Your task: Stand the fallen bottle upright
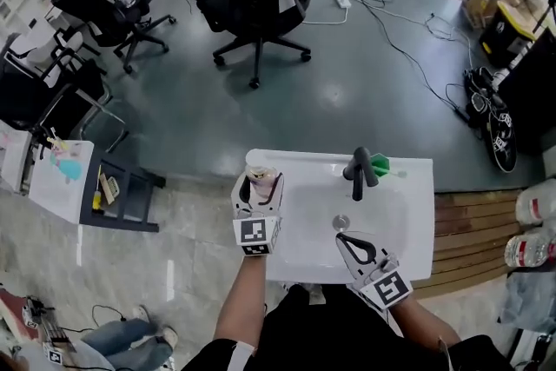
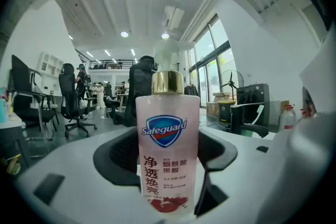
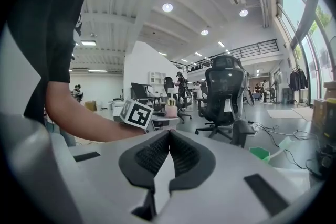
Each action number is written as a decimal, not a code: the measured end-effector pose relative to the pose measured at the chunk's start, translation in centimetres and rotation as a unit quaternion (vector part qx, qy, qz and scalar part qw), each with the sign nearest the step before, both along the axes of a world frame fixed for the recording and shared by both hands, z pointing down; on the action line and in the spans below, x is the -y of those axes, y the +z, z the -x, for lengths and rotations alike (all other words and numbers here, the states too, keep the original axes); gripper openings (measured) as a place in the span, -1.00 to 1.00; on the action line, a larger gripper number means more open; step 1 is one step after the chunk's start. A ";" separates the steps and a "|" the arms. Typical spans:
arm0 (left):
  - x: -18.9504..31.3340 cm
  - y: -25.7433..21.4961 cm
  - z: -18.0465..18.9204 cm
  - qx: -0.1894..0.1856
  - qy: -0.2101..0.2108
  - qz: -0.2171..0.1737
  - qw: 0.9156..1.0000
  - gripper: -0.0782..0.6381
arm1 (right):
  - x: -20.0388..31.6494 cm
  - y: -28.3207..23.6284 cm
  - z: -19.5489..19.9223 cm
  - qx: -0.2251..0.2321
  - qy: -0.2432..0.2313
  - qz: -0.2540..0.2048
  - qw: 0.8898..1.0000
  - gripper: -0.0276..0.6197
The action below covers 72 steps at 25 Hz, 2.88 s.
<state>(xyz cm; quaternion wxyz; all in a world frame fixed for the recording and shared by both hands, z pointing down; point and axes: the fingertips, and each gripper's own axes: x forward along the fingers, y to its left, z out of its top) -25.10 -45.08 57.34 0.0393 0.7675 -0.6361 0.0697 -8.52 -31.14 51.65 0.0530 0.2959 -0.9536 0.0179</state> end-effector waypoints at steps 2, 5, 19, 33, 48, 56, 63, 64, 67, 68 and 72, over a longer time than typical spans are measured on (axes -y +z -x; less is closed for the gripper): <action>1.2 0.3 0.5 0.002 -0.008 -0.006 1.000 0.10 | 0.2 0.1 -0.2 -0.001 0.007 0.000 1.000 -0.87; 2.4 1.0 1.3 0.001 -0.020 -0.013 1.000 0.10 | 0.1 0.5 -0.2 -0.006 0.013 0.004 1.000 -0.87; 2.1 2.3 1.8 0.018 -0.052 -0.039 0.998 0.11 | -0.6 2.1 -0.6 -0.023 0.014 0.023 0.999 -0.87; -3.0 3.6 1.3 0.015 -0.052 0.001 0.999 0.12 | -1.4 1.6 0.6 -0.019 0.002 0.017 1.000 -0.87; -14.4 -3.4 -1.8 0.035 0.028 -0.020 0.999 -0.18 | -2.7 -0.5 1.8 -0.007 0.047 0.041 0.998 -0.87; -13.8 -7.4 -1.1 0.012 -0.003 -0.056 0.998 -0.71 | -1.6 -2.9 2.2 0.014 0.037 0.003 0.999 -0.87; -13.5 -10.1 -2.8 -0.029 0.019 -0.060 0.998 -0.73 | -0.9 -4.5 1.6 0.025 0.033 -0.016 0.999 -0.87; -13.6 -10.2 -3.0 -0.030 0.023 -0.061 0.997 -0.73 | -0.8 -5.0 1.6 0.024 0.033 -0.022 0.999 -0.88; -14.1 -10.2 -3.6 -0.015 0.038 -0.048 0.998 -0.73 | -0.4 -6.4 1.4 0.007 0.050 -0.029 0.998 -0.88; -14.2 -10.3 -3.7 -0.014 0.038 -0.047 0.998 -0.73 | -0.2 -6.6 1.3 0.007 0.054 -0.030 0.998 -0.88; -14.2 -10.4 -3.8 -0.018 0.038 -0.052 0.998 -0.73 | 0.0 -6.6 1.0 0.015 0.058 -0.039 0.997 -0.88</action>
